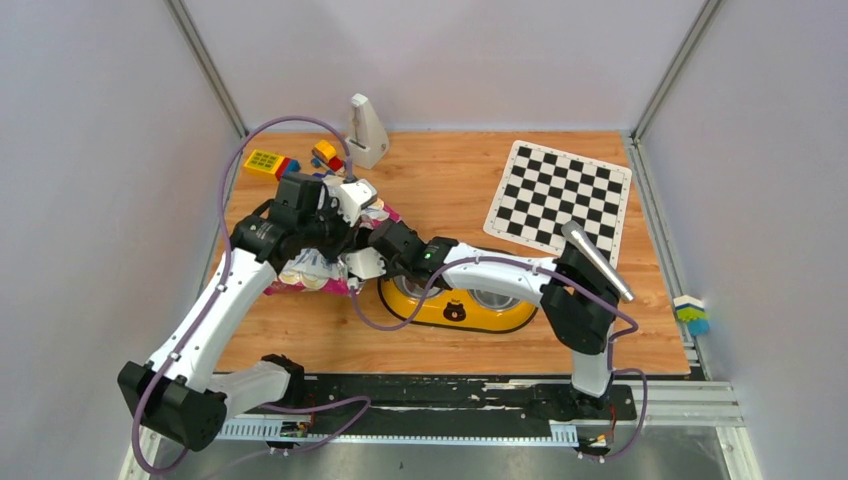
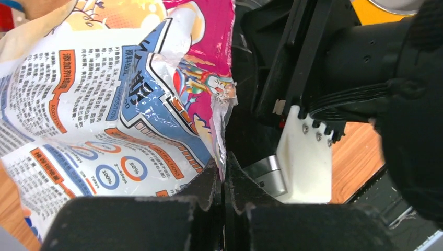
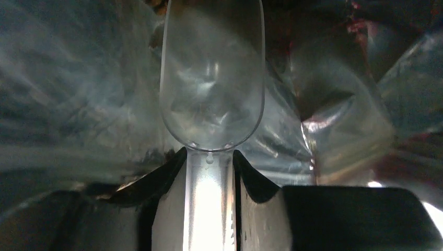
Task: Serve the pet food
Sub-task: Collect the pet food from the pet food bag.
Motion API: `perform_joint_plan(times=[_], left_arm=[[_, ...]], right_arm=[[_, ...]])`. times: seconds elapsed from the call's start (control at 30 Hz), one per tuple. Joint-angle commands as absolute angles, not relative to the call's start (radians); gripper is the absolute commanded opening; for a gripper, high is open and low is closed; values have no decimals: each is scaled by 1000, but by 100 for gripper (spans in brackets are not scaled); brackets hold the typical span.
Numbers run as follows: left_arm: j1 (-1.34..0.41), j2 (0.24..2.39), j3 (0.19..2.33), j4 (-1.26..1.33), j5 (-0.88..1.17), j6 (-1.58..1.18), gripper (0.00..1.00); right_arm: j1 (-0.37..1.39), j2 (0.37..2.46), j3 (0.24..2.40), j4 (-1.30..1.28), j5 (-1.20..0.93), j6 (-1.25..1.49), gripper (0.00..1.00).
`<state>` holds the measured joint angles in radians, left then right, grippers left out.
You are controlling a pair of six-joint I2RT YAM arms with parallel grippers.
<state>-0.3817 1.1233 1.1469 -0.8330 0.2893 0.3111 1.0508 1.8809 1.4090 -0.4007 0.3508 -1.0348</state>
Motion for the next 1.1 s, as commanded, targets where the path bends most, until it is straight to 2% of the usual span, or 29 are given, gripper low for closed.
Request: perform_joint_plan(times=[0.0, 0.37, 0.43, 0.5, 0.53, 0.57, 0.6, 0.67, 0.87, 1.07], left_arm=[[-382, 1035, 1192, -730, 288, 267, 0], [-380, 1016, 1258, -773, 341, 286, 0], [-380, 1017, 1267, -791, 367, 300, 6], [-380, 1016, 1272, -801, 382, 306, 32], [-380, 1016, 1277, -802, 384, 306, 55], [-379, 1016, 1289, -807, 377, 305, 67], [-374, 1014, 1297, -809, 367, 305, 91], [-351, 996, 1322, -813, 332, 309, 99], [-294, 901, 1361, -907, 230, 485, 100], [-216, 790, 1159, -993, 211, 735, 100]], right_arm=[[1042, 1945, 1471, -416, 401, -1002, 0], [1026, 2039, 1626, -576, 349, -888, 0], [1015, 2031, 1631, -586, 328, -877, 0], [1011, 2030, 1633, -590, 305, -872, 0], [1011, 2034, 1635, -592, 301, -868, 0], [1012, 2042, 1642, -594, 296, -864, 0], [1011, 2048, 1648, -594, 294, -859, 0], [1010, 2060, 1659, -594, 293, -853, 0], [997, 2059, 1712, -596, 246, -798, 0], [989, 2065, 1738, -606, 204, -756, 0]])
